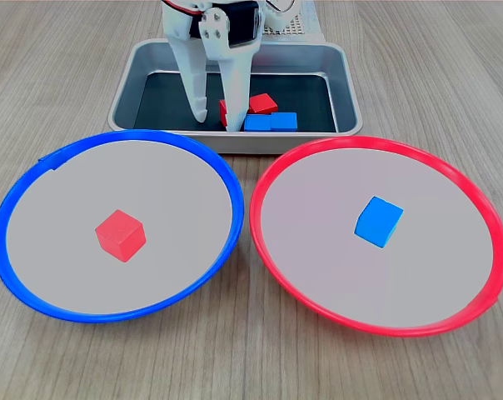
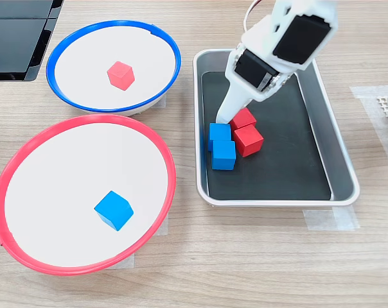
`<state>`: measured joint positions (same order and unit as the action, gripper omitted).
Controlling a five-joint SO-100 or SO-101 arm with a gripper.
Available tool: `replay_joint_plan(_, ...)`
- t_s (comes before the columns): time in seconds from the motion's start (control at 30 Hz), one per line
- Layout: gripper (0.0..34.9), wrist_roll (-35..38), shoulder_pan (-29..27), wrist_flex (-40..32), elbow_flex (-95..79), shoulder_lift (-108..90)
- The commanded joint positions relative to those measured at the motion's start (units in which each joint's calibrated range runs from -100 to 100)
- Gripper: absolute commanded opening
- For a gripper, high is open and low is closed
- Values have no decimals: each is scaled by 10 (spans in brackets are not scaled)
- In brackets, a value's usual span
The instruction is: Resolve any anomalies and move all blocks to matching dishes
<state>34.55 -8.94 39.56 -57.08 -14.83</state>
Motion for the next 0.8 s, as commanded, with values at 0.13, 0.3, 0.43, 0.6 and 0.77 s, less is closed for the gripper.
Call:
replay_joint_plan(0.13,160,-22,32,8,-3,-14)
replay_joint_plan(0.3,147,-28,54,18,-10,-22)
replay_joint_plan(0.43,109,-27,61,18,-20,-29)
replay_joint_plan(0.6,3,-25,61,24,-21,-35)
replay_joint_plan(0.77,2,-29,54,50,25,-54)
